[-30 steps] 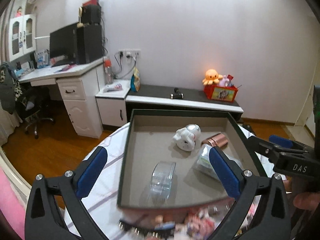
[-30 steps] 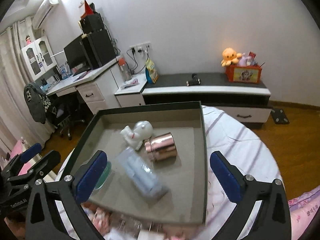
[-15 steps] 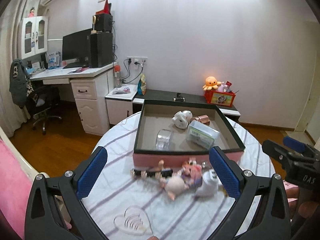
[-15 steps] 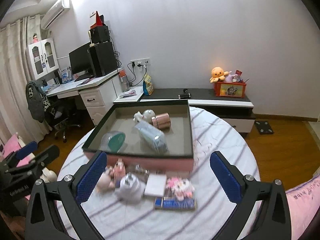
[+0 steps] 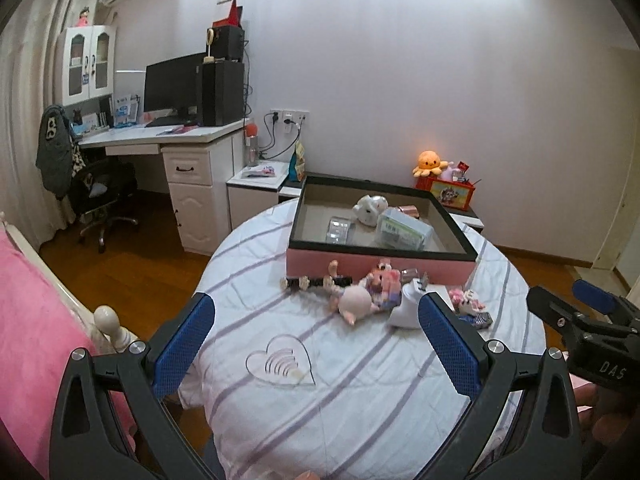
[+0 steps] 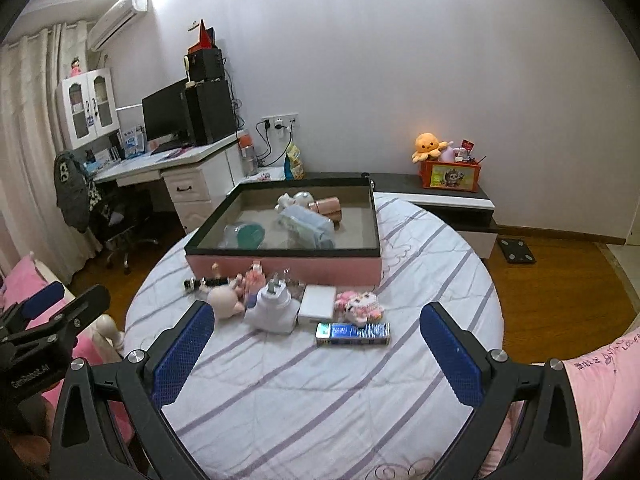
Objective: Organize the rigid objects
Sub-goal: 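Withdraw both tools from the box toward the remaining items, then grasp the pink pig doll with the left tool while the right tool grasps the blue box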
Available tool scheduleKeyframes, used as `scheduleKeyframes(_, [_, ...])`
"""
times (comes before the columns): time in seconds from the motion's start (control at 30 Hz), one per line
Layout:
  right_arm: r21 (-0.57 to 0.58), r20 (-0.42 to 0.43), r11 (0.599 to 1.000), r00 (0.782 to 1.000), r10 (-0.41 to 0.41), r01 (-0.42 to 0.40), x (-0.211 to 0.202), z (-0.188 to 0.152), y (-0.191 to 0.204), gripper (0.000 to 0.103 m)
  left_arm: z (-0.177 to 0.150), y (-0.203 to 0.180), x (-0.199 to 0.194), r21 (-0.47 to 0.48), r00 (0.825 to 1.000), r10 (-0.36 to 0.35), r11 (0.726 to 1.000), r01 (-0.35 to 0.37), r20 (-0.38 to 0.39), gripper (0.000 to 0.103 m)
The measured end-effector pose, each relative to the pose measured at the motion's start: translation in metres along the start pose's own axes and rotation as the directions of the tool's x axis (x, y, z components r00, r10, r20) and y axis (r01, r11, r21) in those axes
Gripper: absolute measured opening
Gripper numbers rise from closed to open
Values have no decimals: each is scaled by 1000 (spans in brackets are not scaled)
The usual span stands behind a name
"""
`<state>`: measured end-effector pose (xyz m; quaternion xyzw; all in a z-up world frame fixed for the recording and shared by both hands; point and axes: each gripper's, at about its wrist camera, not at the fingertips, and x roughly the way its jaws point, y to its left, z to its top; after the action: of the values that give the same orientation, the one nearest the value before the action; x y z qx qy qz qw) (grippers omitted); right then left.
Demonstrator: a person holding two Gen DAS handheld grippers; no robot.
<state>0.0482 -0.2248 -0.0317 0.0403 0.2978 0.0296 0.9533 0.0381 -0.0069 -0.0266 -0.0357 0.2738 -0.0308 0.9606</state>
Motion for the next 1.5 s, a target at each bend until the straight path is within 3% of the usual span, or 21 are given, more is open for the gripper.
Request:
scheduleKeyframes(0.43, [17, -25, 1000, 1000, -15, 16, 3, -6, -10, 103, -9, -2, 4, -1, 999, 8, 1000, -8, -37, 103])
scheduleKeyframes(0.67, [45, -138, 995, 987, -82, 89, 43, -21, -32, 103, -20, -2, 40, -11, 992, 13, 1000, -14, -126, 103])
scheduleKeyframes(0.9, [37, -244, 995, 966, -80, 92, 96, -35, -38, 103, -23, -8, 81, -6, 982, 12, 1000, -14, -190, 103])
scheduleKeyframes(1.3, [1, -308, 995, 947, -92, 97, 153, -40, -35, 103, -23, -21, 140, -4, 965, 14, 1000, -16, -261, 103])
scheduleKeyframes(1.37, [-11, -304, 996, 949, -87, 88, 154, -40, -35, 98, -23, -22, 149, -10, 962, 14, 1000, -18, -272, 103])
scheduleKeyframes(1.4, [-20, -295, 996, 952, -85, 83, 152, -39, -36, 83, -23, -22, 154, -15, 959, 15, 1000, -20, -282, 103])
scheduleKeyframes(1.5, [-28, -301, 998, 951, -66, 60, 152, -37, -40, 84, -24, -23, 167, -28, 953, 20, 999, -30, -303, 103])
